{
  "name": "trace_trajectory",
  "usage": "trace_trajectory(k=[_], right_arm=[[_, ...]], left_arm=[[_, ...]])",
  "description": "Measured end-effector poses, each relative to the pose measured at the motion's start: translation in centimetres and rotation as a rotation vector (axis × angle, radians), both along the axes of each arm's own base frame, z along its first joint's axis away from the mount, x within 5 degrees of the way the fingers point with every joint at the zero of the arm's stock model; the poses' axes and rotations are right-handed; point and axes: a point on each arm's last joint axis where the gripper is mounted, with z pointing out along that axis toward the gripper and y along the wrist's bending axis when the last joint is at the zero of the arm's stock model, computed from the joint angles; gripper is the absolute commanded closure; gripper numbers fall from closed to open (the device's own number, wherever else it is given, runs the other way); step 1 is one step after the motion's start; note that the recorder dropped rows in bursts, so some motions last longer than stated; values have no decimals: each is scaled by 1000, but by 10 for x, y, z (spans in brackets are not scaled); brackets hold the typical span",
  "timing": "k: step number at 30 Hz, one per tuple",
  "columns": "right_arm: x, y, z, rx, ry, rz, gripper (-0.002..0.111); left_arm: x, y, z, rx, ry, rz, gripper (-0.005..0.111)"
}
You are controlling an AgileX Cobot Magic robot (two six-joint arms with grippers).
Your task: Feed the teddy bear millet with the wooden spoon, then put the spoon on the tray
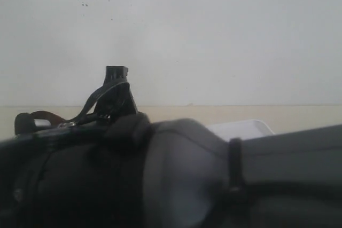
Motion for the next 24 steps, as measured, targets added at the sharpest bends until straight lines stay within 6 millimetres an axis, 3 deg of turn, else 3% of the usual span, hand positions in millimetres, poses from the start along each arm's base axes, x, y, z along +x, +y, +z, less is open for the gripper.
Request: trace_trajectory(k=[4,9,10,12,16,19,24], right_arm=[[11,-17,9,91,78,-90,106],[38,-58,22,254,263,-293,106],[46,-75,22,271,288,-348,106],[53,-104,14,252,311,-420,106],[68,-159,-22,291,379,-571,106],[93,-192,-35,509,445,-724,106],[124,-228,-43,876,562,-896,106]], left_arm=[[0,0,0,0,0,0,103],[0,0,0,0,0,0,103],[0,0,0,0,0,0,103],[0,0,0,0,0,0,103],[0,0,0,0,0,0,103],[0,0,0,0,0,0,103],[0,0,0,0,0,0,103]])
